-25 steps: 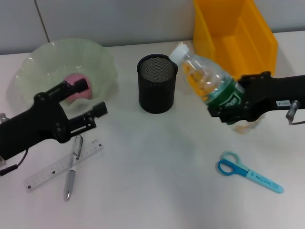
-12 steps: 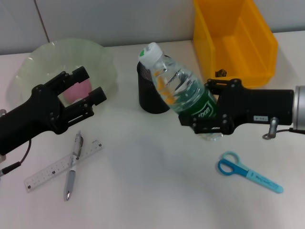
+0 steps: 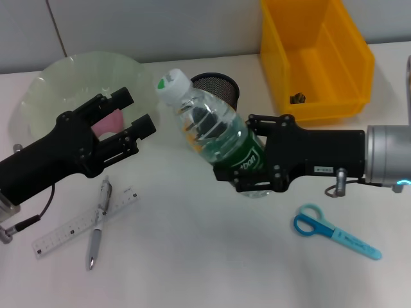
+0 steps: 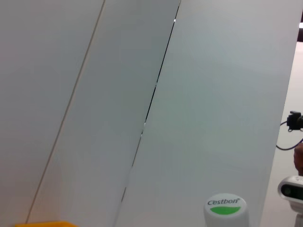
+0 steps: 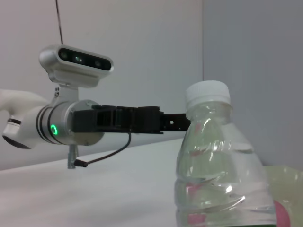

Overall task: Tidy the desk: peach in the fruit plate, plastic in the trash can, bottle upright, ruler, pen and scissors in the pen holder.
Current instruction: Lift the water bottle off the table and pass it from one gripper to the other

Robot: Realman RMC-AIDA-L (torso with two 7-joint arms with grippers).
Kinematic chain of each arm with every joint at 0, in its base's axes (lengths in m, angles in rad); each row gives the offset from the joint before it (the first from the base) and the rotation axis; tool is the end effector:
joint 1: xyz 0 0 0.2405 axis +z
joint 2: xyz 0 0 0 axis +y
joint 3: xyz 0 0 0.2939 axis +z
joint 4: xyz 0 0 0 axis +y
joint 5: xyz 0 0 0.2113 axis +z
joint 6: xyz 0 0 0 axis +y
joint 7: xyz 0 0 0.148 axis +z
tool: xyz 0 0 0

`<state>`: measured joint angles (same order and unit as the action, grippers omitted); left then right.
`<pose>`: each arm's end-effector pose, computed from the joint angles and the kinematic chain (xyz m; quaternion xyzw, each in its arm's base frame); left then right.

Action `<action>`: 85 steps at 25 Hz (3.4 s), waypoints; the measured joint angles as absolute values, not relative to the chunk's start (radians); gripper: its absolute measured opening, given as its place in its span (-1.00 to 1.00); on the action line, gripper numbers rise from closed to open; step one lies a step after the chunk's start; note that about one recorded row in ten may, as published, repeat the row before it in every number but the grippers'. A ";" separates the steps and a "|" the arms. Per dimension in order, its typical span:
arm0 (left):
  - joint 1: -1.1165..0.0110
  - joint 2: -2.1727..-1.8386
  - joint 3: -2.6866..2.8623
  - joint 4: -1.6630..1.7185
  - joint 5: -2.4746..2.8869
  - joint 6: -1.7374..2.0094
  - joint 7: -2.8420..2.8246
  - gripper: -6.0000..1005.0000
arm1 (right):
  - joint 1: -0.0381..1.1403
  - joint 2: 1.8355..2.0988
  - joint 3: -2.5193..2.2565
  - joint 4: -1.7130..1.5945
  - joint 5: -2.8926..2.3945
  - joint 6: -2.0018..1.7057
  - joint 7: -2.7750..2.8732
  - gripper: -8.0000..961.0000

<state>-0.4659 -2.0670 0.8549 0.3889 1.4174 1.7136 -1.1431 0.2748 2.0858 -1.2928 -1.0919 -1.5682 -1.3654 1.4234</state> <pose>-0.2678 0.3194 -0.0217 -0.8494 -0.1824 -0.4751 0.1400 0.2342 0.3216 -0.0289 -0.9498 0.0915 0.2597 0.1486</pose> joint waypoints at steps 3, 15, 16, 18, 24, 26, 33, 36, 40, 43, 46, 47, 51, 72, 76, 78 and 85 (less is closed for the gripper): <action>-0.471 -2.068 0.849 0.370 1.416 1.723 -1.143 0.62 | 0.284 2.086 -1.303 -1.074 -1.550 -1.366 1.408 0.63; -0.490 -2.071 0.847 0.326 1.390 1.753 -1.134 0.61 | 0.338 2.086 -1.330 -0.968 -1.479 -1.361 1.337 0.63; -0.490 -2.071 0.847 0.326 1.390 1.753 -1.134 0.61 | 0.338 2.086 -1.330 -0.968 -1.479 -1.361 1.337 0.63; -0.504 -2.072 0.847 0.313 1.386 1.754 -1.138 0.61 | 0.348 2.085 -1.336 -0.947 -1.465 -1.360 1.324 0.63; -0.514 -2.072 0.846 0.284 1.362 1.758 -1.131 0.61 | 0.379 2.086 -1.339 -0.907 -1.458 -1.357 1.318 0.64; -0.514 -2.072 0.846 0.284 1.362 1.758 -1.131 0.61 | 0.393 2.086 -1.339 -0.881 -1.454 -1.356 1.309 0.64; -0.517 -2.074 0.847 0.274 1.361 1.765 -1.130 0.61 | 0.407 2.087 -1.339 -0.852 -1.444 -1.356 1.291 0.64; -0.528 -2.074 0.847 0.241 1.339 1.771 -1.131 0.61 | 0.408 2.087 -1.343 -0.847 -1.436 -1.356 1.288 0.64; -0.535 -2.074 0.847 0.231 1.330 1.772 -1.134 0.61 | 0.411 2.088 -1.351 -0.839 -1.434 -1.356 1.284 0.64; -0.538 -2.074 0.847 0.221 1.327 1.772 -1.138 0.60 | 0.411 2.088 -1.351 -0.839 -1.430 -1.356 1.283 0.65; -0.538 -2.074 0.847 0.217 1.326 1.772 -1.140 0.60 | 0.412 2.088 -1.352 -0.839 -1.421 -1.356 1.281 0.65; -0.538 -2.074 0.848 0.215 1.326 1.772 -1.140 0.60 | 0.413 2.088 -1.353 -0.839 -1.420 -1.356 1.280 0.65; -0.538 -2.074 0.850 0.207 1.326 1.772 -1.139 0.55 | 0.417 2.088 -1.353 -0.839 -1.419 -1.356 1.279 0.65; -0.539 -2.074 0.847 0.204 1.315 1.775 -1.130 0.06 | 0.423 2.088 -1.364 -0.824 -1.403 -1.359 1.262 0.66; -0.539 -2.074 0.847 0.204 1.313 1.776 -1.127 -0.09 | 0.436 2.086 -1.364 -0.793 -1.395 -1.361 1.252 0.66; -0.539 -2.074 0.847 0.204 1.313 1.776 -1.127 -0.10 | 0.446 2.085 -1.364 -0.771 -1.394 -1.365 1.246 0.66; -0.540 -2.074 0.851 0.204 1.311 1.782 -1.126 -0.10 | 0.450 2.086 -1.365 -0.754 -1.394 -1.366 1.221 0.67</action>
